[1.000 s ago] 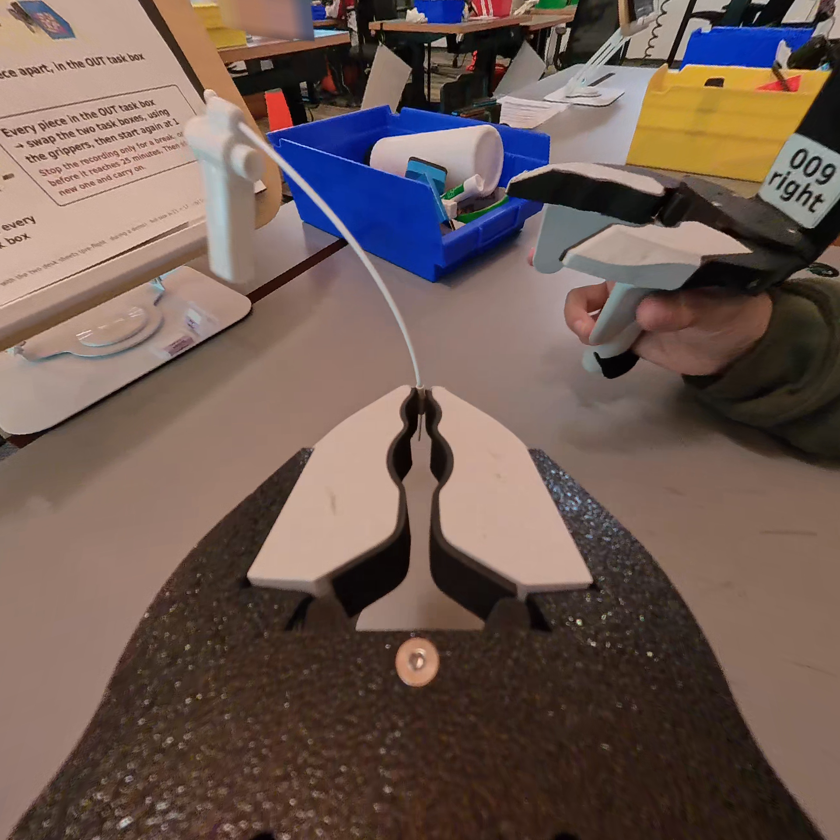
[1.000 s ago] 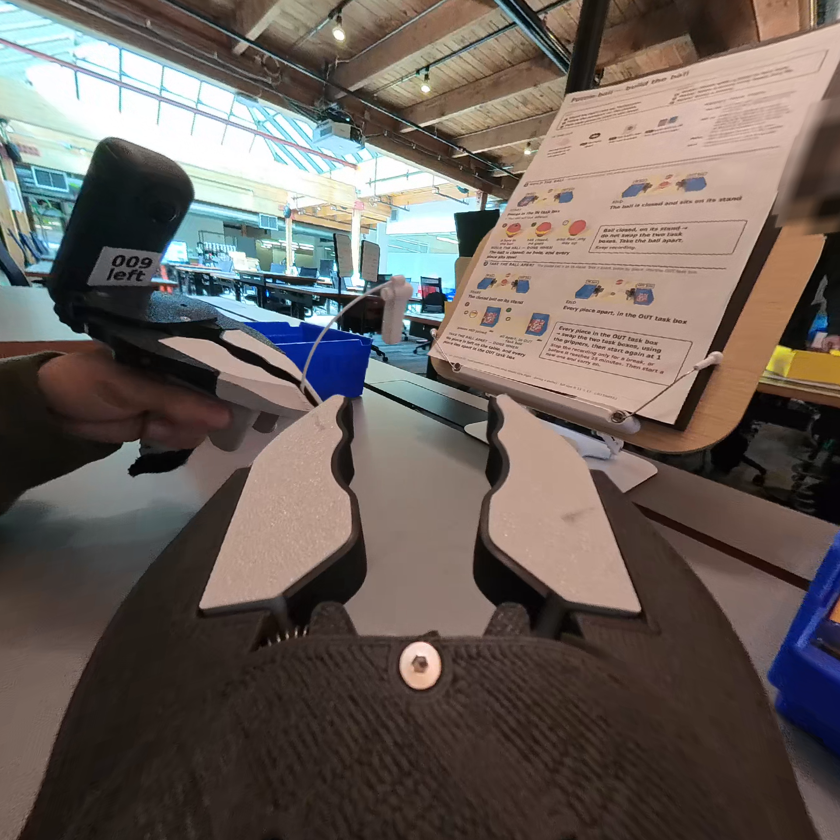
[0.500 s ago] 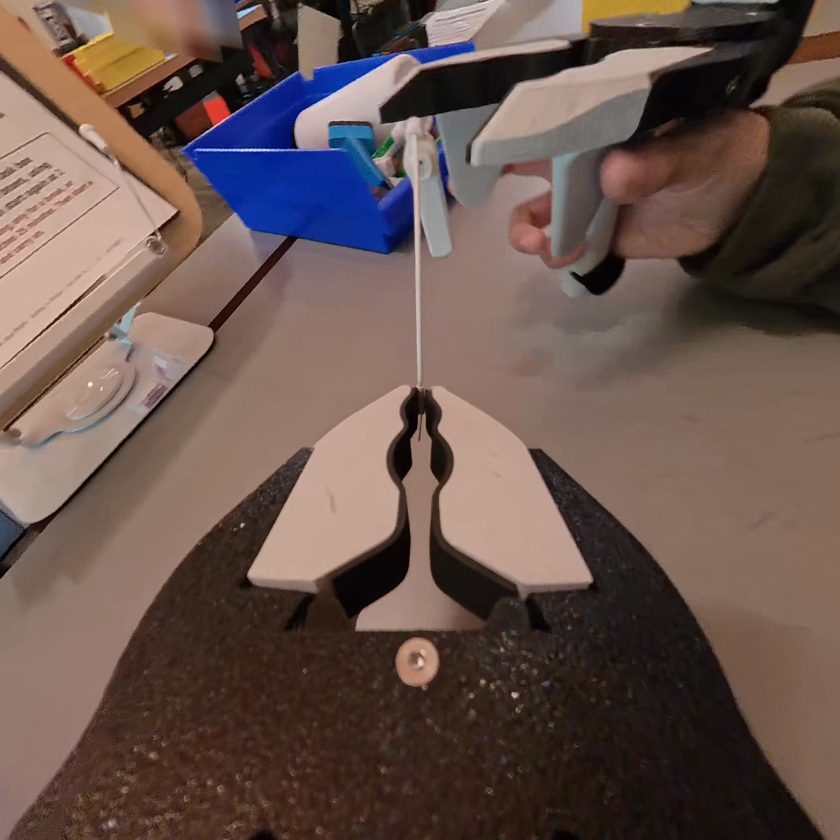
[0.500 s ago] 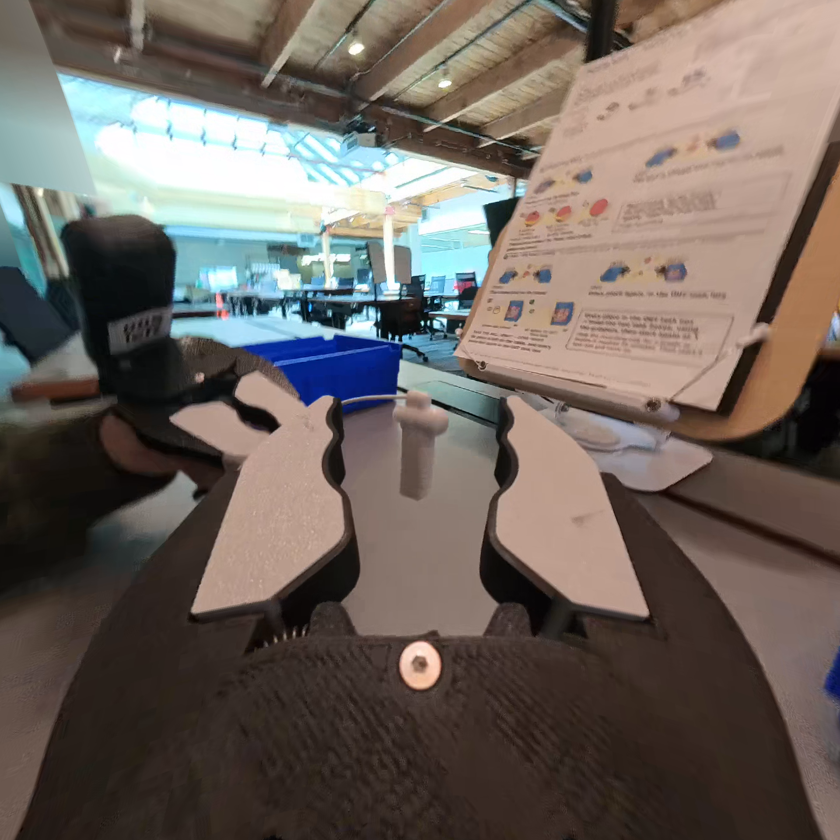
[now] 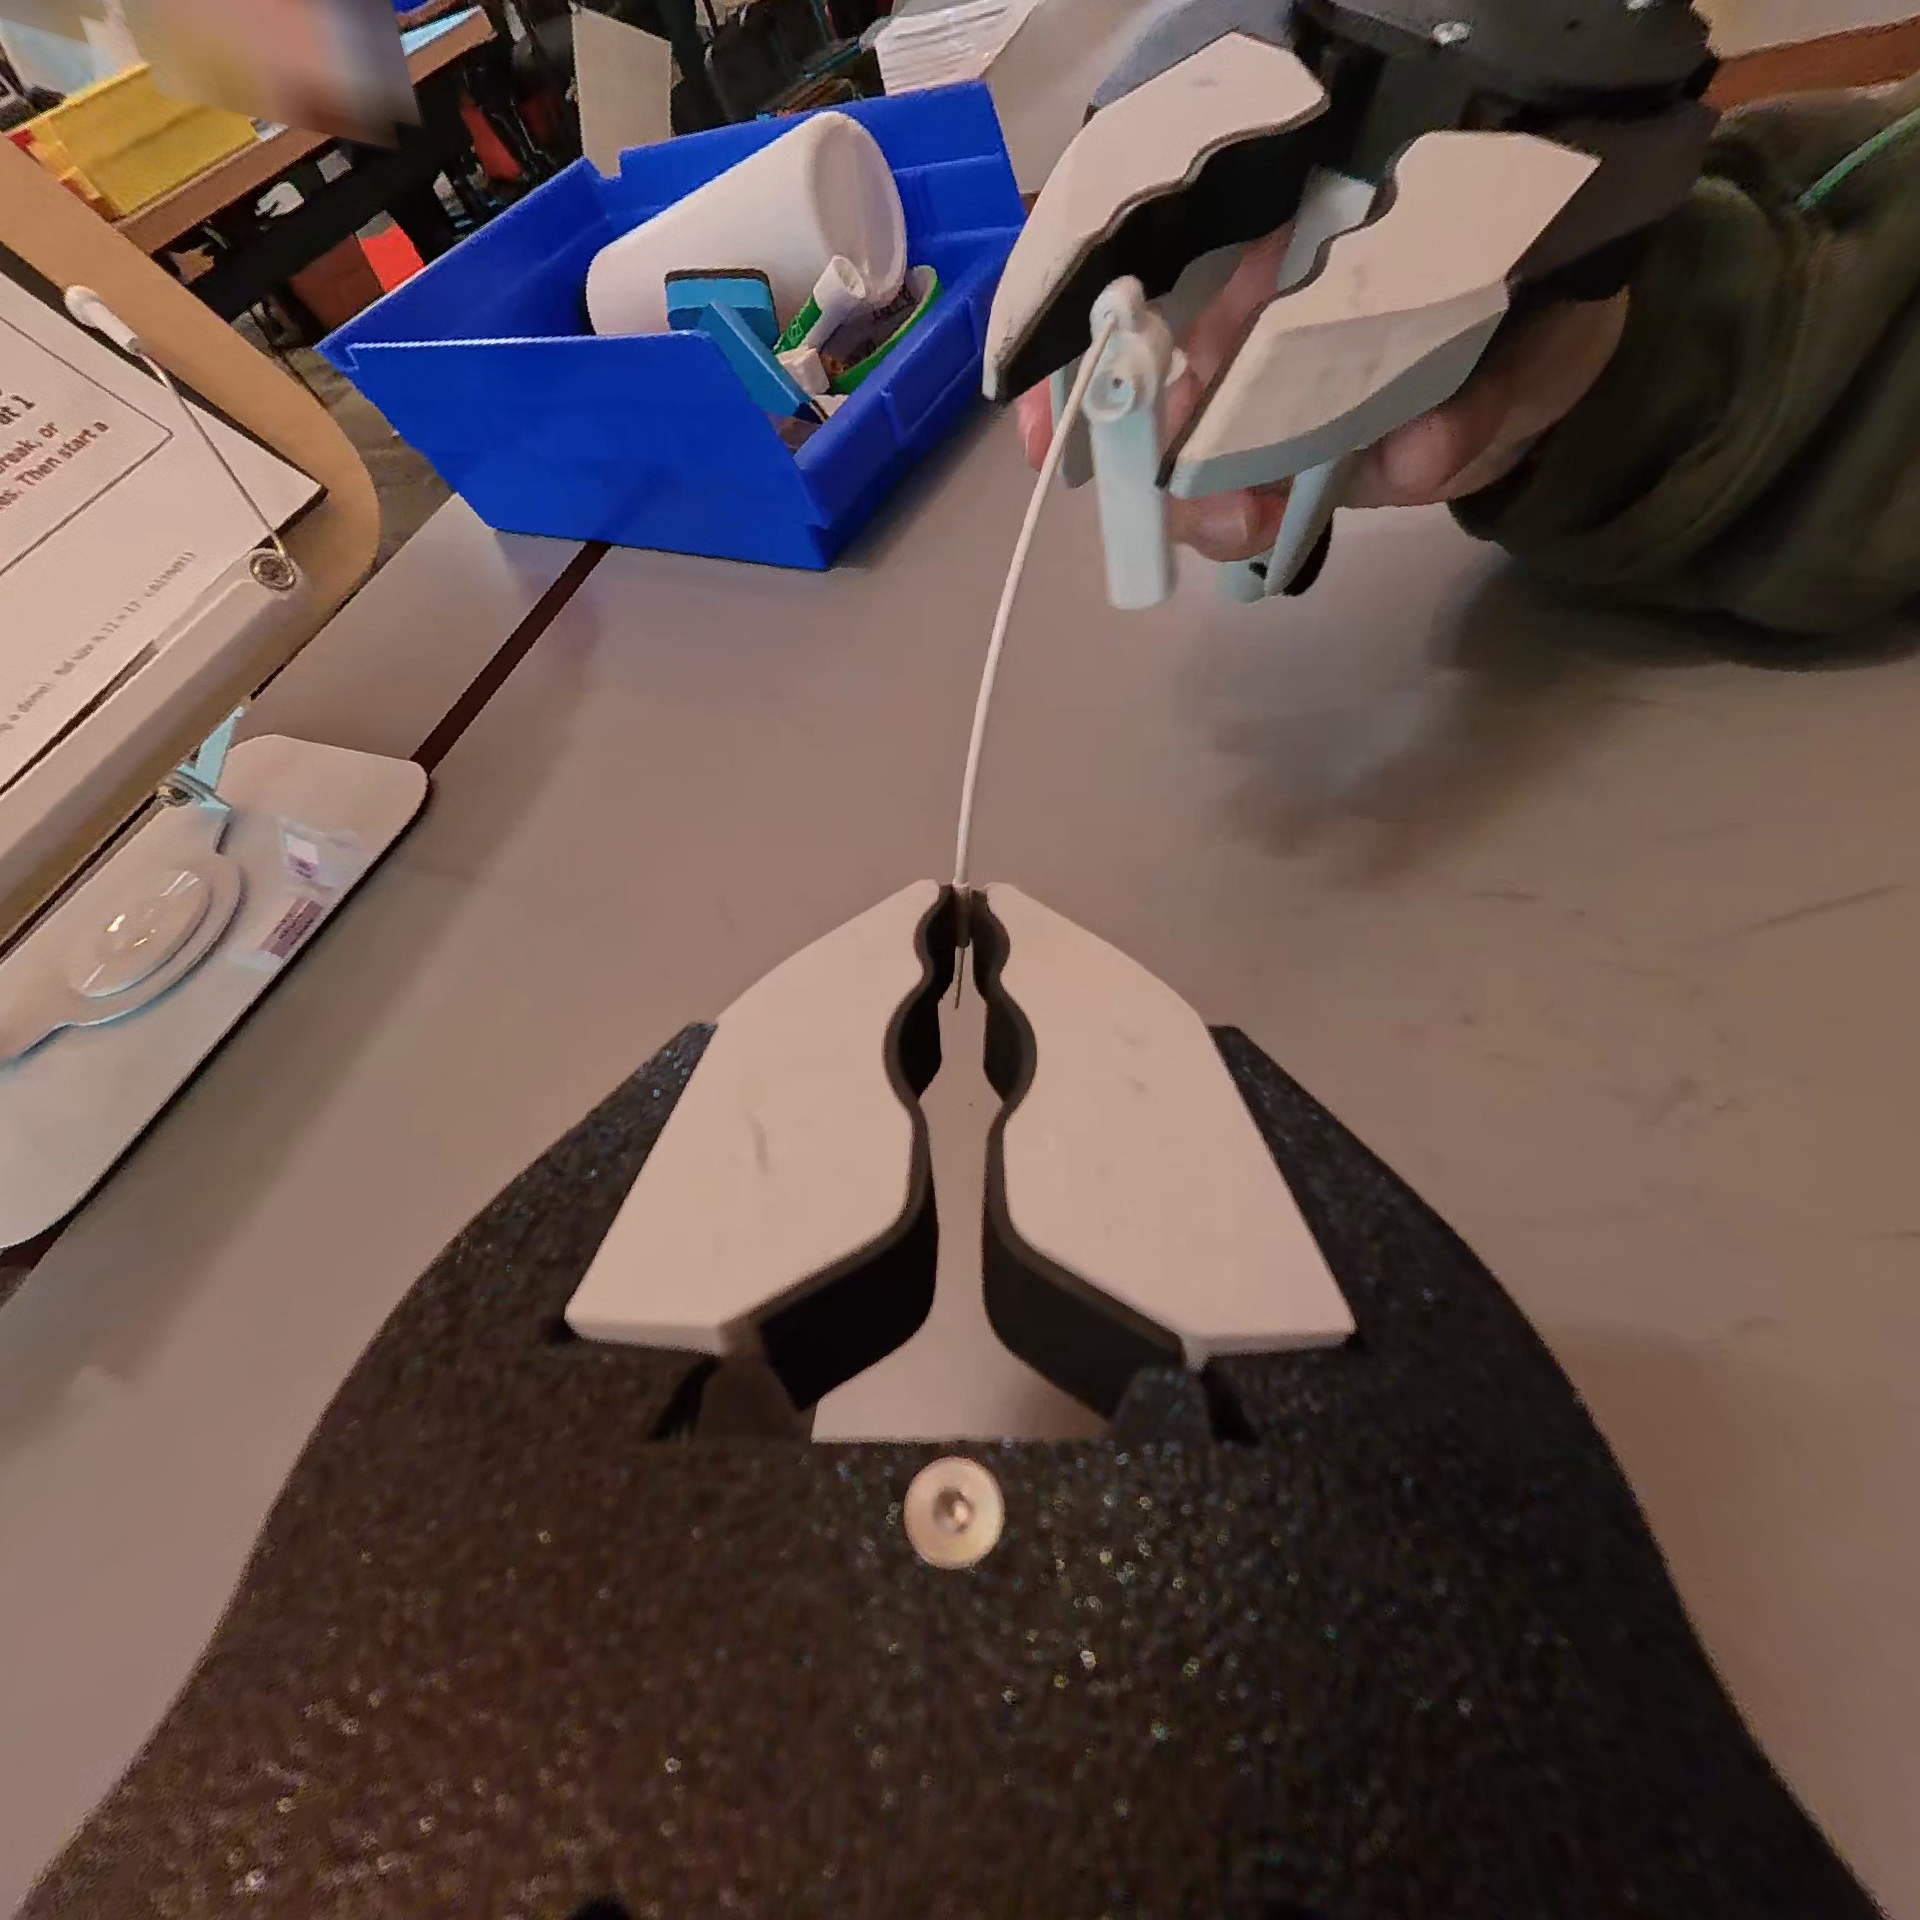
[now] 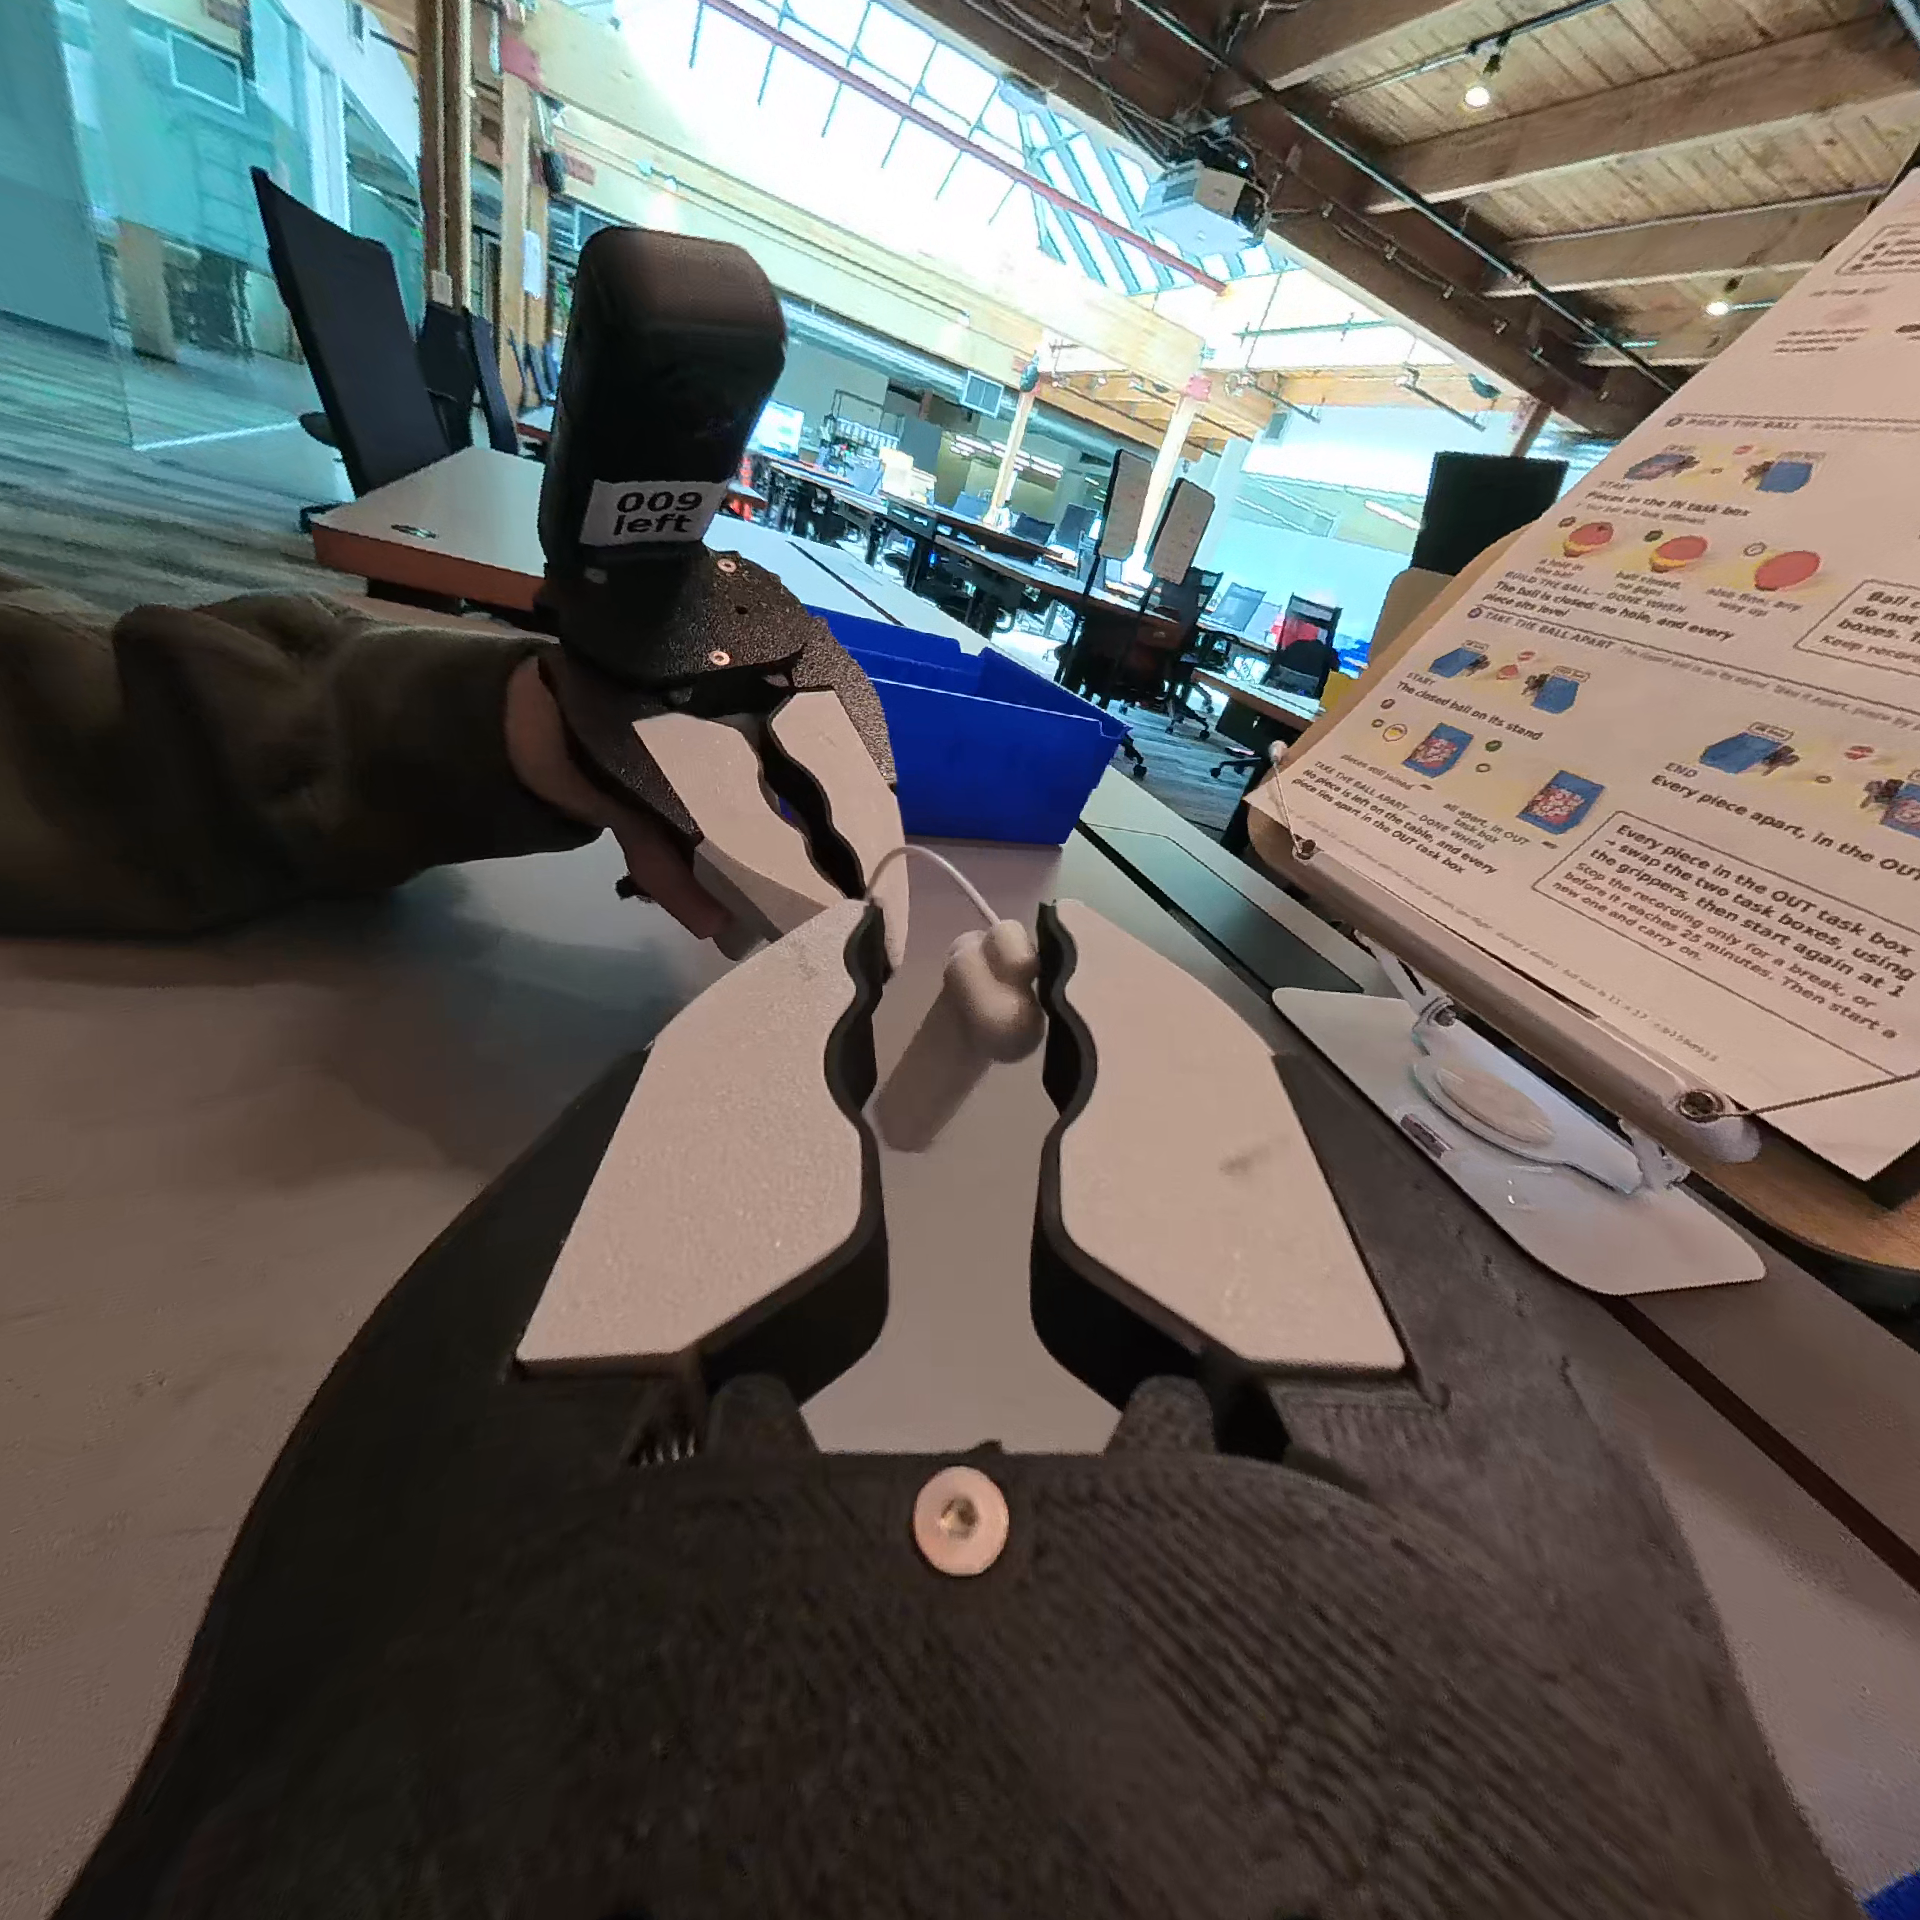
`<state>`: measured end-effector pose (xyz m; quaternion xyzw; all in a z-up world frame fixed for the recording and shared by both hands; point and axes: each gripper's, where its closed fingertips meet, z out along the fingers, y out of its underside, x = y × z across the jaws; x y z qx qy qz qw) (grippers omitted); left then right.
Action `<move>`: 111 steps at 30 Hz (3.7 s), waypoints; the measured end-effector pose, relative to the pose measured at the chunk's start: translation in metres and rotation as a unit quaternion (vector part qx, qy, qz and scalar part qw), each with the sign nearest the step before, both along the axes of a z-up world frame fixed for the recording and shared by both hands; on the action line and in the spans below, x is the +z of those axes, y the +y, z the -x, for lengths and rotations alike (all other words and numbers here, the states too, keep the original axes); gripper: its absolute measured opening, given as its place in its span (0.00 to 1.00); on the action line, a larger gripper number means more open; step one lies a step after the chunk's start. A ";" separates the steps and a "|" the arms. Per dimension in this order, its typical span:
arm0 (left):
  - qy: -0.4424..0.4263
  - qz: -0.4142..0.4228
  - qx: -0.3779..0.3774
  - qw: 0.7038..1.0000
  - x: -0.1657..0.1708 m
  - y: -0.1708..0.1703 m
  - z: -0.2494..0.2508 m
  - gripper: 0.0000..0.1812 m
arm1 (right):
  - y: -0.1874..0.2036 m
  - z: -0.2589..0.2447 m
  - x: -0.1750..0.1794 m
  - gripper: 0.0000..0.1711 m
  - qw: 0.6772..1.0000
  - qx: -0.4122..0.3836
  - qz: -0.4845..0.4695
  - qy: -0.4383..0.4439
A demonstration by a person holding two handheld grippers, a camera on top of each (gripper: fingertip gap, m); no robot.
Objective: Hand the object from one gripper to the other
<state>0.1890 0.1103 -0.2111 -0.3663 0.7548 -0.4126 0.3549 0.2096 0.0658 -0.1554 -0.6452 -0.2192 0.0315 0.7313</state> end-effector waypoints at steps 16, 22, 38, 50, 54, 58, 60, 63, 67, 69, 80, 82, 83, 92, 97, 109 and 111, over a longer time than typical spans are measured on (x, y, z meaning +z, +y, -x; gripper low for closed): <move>-0.015 0.046 0.035 0.998 0.007 0.016 -0.002 0.01 | 0.002 -0.001 -0.001 0.07 0.997 0.027 0.034 0.059; 0.091 0.278 0.010 0.956 0.007 -0.002 0.000 0.40 | -0.006 -0.013 0.024 0.07 0.985 -0.093 -0.108 -0.095; 0.180 0.640 -0.082 0.743 0.041 -0.020 0.003 0.15 | 0.015 0.023 -0.011 0.07 0.831 -0.169 -0.134 -0.513; 0.115 0.565 -0.099 0.811 0.048 -0.018 0.008 0.01 | 0.021 0.021 -0.014 0.17 0.901 -0.151 -0.104 -0.393; 0.016 0.493 -0.080 0.866 0.060 0.001 0.010 0.01 | 0.025 0.004 -0.011 0.42 0.990 -0.109 -0.022 -0.091; -0.081 0.376 -0.090 0.919 0.071 0.007 0.019 0.01 | 0.028 0.016 -0.014 0.46 0.946 0.072 0.118 0.292; -0.108 0.329 -0.095 0.933 0.074 0.004 0.021 0.00 | 0.026 0.021 -0.012 0.41 0.842 0.173 0.170 0.482; -0.116 0.298 -0.108 0.941 0.074 -0.004 0.022 0.01 | 0.024 0.023 -0.015 0.24 0.728 0.263 0.197 0.602; -0.128 0.269 -0.117 0.947 0.071 -0.011 0.022 0.00 | 0.024 0.041 -0.019 0.28 0.702 0.286 0.228 0.611; -0.138 0.235 -0.122 0.954 0.069 -0.014 0.022 0.00 | 0.021 0.050 -0.012 0.31 0.676 0.318 0.235 0.622; -0.209 0.103 -0.085 0.969 0.073 -0.012 0.018 0.01 | 0.024 0.050 -0.014 0.28 0.645 0.323 0.234 0.652; -0.197 0.103 -0.104 0.970 0.067 -0.019 0.019 0.00 | 0.024 0.046 -0.013 0.28 0.643 0.322 0.224 0.658; -0.186 0.095 -0.120 0.971 0.063 -0.024 0.020 0.00 | 0.025 0.044 -0.013 0.27 0.644 0.319 0.221 0.659; -0.138 0.074 -0.139 0.978 0.045 -0.032 0.020 0.00 | 0.025 0.030 -0.011 0.09 0.678 0.291 0.187 0.649; -0.106 0.119 -0.104 0.982 0.041 -0.023 0.014 0.01 | 0.027 0.024 -0.010 0.08 0.781 0.232 0.155 0.559; -0.074 0.262 0.061 0.960 0.050 0.032 -0.003 0.36 | 0.022 -0.026 -0.018 0.08 0.984 -0.060 0.080 0.148; -0.099 0.232 0.025 0.967 0.059 0.019 0.002 0.31 | 0.023 -0.025 -0.022 0.08 0.990 -0.102 0.082 0.053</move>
